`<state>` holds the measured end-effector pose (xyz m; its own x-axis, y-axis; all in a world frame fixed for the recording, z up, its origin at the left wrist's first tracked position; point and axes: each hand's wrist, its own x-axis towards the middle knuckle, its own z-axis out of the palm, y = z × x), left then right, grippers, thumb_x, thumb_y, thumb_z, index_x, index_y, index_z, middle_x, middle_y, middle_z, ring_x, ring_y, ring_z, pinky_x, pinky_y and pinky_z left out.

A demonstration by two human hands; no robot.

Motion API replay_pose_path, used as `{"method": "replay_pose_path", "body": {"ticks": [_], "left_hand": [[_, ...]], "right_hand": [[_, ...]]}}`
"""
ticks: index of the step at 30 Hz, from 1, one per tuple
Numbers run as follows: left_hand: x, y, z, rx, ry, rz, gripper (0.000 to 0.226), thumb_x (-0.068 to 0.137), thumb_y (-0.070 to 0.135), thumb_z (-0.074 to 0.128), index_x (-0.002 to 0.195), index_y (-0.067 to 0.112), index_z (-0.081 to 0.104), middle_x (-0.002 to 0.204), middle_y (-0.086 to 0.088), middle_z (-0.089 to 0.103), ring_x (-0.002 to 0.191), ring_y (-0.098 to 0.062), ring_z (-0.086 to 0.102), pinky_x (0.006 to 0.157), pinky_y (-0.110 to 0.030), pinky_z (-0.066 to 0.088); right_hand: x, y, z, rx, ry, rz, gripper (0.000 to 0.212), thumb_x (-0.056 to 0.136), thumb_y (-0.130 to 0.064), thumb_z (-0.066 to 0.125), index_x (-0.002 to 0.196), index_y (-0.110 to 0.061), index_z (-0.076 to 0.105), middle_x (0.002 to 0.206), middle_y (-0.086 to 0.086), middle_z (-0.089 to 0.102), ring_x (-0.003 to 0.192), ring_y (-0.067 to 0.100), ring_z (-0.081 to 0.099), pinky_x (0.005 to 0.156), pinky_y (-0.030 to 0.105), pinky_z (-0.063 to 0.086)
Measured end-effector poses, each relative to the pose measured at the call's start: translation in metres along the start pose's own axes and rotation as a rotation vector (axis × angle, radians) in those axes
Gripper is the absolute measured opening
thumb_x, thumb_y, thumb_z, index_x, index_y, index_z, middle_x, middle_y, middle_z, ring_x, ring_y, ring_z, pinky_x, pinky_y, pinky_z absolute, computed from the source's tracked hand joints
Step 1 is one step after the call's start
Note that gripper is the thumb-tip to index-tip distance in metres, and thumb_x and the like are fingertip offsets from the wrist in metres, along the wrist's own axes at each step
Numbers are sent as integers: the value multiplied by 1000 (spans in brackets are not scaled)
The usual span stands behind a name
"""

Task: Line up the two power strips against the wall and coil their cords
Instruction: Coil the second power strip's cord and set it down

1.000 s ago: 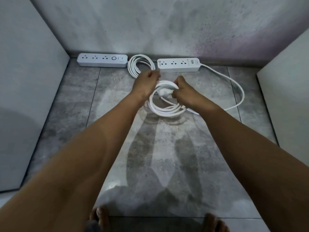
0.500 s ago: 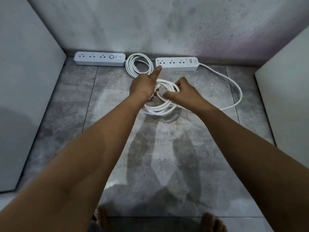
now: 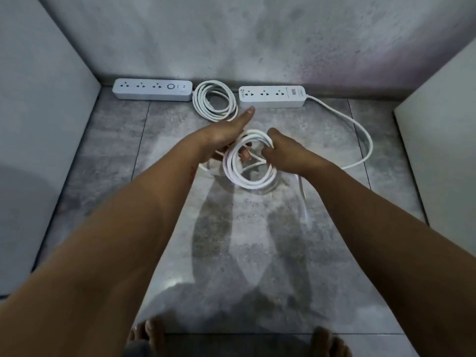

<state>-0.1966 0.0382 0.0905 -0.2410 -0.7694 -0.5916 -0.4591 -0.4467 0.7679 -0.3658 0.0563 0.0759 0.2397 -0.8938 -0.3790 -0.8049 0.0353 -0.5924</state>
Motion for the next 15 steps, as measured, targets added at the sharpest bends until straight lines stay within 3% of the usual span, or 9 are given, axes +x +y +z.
{"method": "replay_pose_path", "body": {"ticks": [4, 8, 11, 15], "left_hand": [[3, 5, 5, 93, -39, 104, 72, 82, 73, 53, 93, 5, 72, 71, -11, 68, 60, -21, 64, 66, -31, 56], [9, -2, 10, 32, -12, 70, 81, 67, 77, 65, 91, -1, 67, 56, -5, 50, 43, -18, 48, 66, -40, 57], [7, -5, 11, -190, 95, 74, 51, 79, 63, 66, 74, 13, 58, 53, 2, 42, 38, -12, 35, 48, -27, 43], [4, -7, -4, -394, 296, 73, 35, 87, 49, 66, 71, 19, 56, 57, 2, 36, 41, -12, 27, 46, -24, 31]], "right_hand": [[1, -8, -2, -19, -32, -76, 35, 96, -16, 47, 130, -10, 44, 104, 9, 60, 92, 25, 60, 73, 34, 46], [0, -4, -5, -26, 67, -104, 36, 91, -21, 58, 124, -11, 48, 107, 6, 64, 93, 24, 64, 76, 36, 50], [-3, 1, -8, 66, 127, -76, 46, 82, -44, 71, 109, -14, 49, 96, 2, 65, 84, 17, 63, 73, 36, 49], [-9, 14, -12, 144, 62, 22, 64, 68, -78, 60, 97, -22, 53, 93, -2, 66, 86, 15, 64, 80, 37, 51]]}}
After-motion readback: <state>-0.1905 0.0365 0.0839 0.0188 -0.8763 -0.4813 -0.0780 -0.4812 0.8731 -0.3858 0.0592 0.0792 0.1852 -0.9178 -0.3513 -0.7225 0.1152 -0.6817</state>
